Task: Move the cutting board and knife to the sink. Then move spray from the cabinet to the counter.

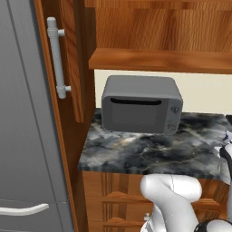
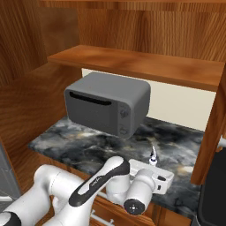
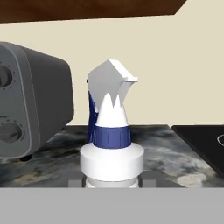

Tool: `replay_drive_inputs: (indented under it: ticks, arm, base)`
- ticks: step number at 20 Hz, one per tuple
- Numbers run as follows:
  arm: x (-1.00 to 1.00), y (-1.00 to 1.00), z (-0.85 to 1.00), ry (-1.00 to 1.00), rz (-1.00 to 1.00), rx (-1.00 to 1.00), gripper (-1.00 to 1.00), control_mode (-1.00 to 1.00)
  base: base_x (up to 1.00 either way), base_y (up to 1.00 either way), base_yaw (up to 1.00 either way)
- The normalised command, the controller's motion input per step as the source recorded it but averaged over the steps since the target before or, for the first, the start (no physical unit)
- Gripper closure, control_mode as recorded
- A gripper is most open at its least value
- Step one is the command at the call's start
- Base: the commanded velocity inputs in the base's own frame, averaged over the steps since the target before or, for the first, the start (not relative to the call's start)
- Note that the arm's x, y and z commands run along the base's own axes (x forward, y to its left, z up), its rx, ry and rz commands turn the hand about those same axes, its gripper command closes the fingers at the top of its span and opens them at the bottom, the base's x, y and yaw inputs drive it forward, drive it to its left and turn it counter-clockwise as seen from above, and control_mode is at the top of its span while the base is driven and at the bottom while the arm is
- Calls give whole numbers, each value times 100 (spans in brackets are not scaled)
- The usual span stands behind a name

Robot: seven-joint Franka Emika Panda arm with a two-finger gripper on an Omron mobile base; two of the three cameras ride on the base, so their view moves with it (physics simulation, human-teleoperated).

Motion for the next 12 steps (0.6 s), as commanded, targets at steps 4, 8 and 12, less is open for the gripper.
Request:
replay_drive_inputs:
  ticks: [4, 8, 12]
  arm:
    - [0, 0, -28, -4, 0, 0, 100, -100]
    - [4, 0, -23, -4, 0, 0, 100, -100]
    - [11, 0, -17, -3, 0, 0, 100, -100]
  base:
    - [0, 0, 0]
    - [0, 0, 0]
    - [0, 0, 0]
